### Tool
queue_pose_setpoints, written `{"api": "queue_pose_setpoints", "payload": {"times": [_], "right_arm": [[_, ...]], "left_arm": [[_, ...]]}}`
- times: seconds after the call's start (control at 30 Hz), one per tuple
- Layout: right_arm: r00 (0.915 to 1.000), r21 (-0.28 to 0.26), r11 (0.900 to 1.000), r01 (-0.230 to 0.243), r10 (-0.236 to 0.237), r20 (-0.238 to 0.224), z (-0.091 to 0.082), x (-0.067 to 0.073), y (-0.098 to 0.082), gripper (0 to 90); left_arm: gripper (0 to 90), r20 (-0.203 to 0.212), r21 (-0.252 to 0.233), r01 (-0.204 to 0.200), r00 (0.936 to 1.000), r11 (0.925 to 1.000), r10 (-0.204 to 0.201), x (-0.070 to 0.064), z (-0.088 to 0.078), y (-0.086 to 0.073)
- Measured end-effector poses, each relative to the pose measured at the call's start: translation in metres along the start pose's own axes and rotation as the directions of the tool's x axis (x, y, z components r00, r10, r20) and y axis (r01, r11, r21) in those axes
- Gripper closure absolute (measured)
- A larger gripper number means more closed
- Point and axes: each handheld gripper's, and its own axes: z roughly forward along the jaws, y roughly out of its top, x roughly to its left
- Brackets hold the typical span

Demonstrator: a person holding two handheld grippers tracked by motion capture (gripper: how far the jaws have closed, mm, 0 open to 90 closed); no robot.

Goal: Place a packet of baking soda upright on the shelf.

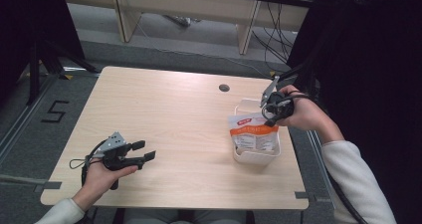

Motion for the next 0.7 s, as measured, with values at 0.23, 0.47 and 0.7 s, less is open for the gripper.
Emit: {"api": "queue_pose_setpoints", "payload": {"times": [0.23,0.47,0.7], "right_arm": [[0.9986,-0.015,0.999,-0.044,0.044,-0.030,0.004,-0.001,-0.012,90.0],[0.9951,0.000,0.996,-0.089,0.089,-0.042,0.010,-0.004,-0.023,90.0],[0.9936,0.003,0.995,-0.100,0.100,-0.053,0.013,-0.006,-0.028,90.0]], "left_arm": [[35.6,-0.006,-0.003,0.011,0.9999,0.9999,-0.011,-0.001,0.000,0.000],[35.6,-0.003,-0.003,0.006,1.0000,1.0000,-0.006,0.000,-0.001,0.000],[35.6,-0.001,-0.003,-0.007,1.0000,1.0000,0.007,0.001,-0.002,0.000]]}}
